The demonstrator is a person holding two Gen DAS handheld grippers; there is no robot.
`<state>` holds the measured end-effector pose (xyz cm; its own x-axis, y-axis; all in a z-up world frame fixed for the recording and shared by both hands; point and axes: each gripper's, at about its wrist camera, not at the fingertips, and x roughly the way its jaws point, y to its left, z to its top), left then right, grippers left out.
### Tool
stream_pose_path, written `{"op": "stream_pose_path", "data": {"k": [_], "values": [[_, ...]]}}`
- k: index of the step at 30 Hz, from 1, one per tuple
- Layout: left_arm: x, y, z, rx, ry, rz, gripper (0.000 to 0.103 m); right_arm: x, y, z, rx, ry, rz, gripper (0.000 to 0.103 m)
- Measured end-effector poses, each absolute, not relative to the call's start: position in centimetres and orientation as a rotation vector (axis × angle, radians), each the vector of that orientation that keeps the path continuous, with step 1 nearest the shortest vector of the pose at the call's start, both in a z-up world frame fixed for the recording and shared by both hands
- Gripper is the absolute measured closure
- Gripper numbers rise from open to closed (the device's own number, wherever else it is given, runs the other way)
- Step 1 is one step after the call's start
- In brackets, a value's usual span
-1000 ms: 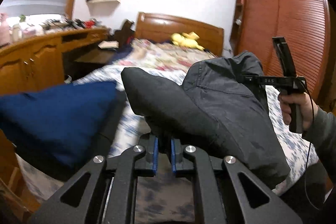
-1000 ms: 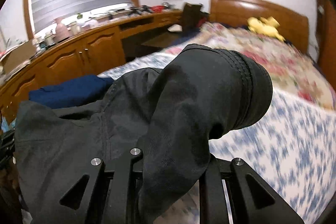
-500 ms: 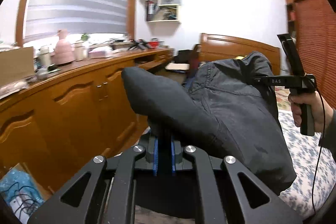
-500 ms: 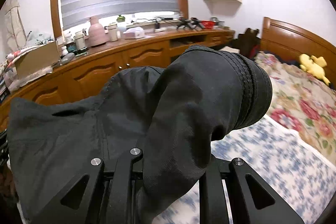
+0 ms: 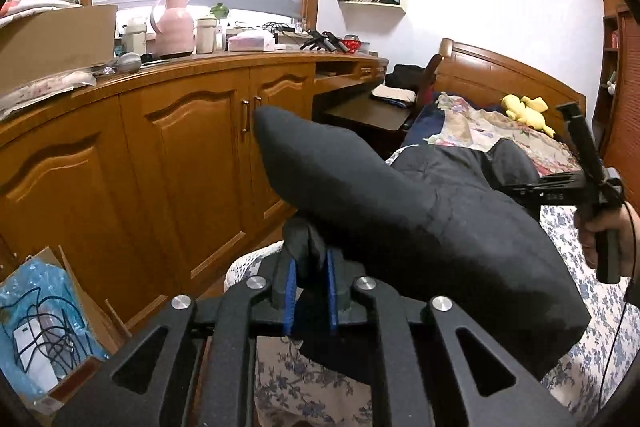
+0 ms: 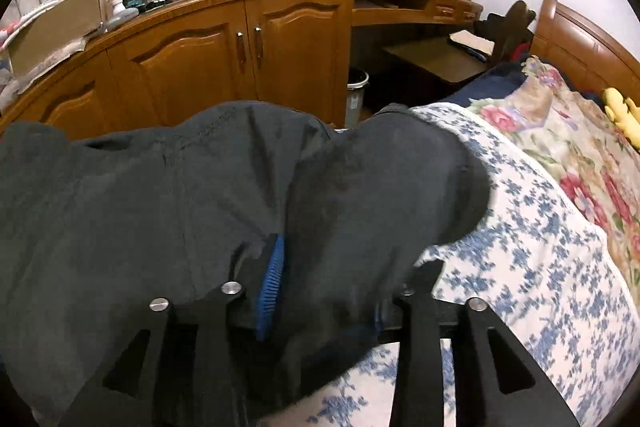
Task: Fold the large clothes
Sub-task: 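Lift the jacket bundle with both tools and carry it toward the garment pile, then lower the jacket onto the garment pile and open both tools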
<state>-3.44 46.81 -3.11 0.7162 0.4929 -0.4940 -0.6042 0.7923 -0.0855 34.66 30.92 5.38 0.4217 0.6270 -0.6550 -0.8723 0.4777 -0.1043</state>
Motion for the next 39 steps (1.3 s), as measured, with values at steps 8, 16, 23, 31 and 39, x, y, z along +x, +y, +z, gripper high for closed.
{"op": "stream_pose_path", "data": {"k": [8,16,23,31,39], "values": [[-5.8,43.2,-0.3,-0.19,0.405,0.613,0.014,28.2,25.3,7.0,-0.507,0.442,1.038,0.05],[-5.6,38.4,3.1,-0.128,0.39,0.585,0.013,23.1,19.4,7.3,-0.449,0.401,1.073,0.034],[-3.1,33.1,4.0,-0.085,0.406,0.498,0.013,20.6,13.2,7.3,-0.393,0.39,1.036,0.026],[1.1,26.4,2.5,-0.079,0.446,0.34,0.013,19.0,5.7,7.1,-0.318,0.379,0.902,0.025],[4.2,18.5,1.3,-0.075,0.472,0.197,0.013,17.0,-2.8,4.1,-0.238,0.398,0.754,0.025]]}}
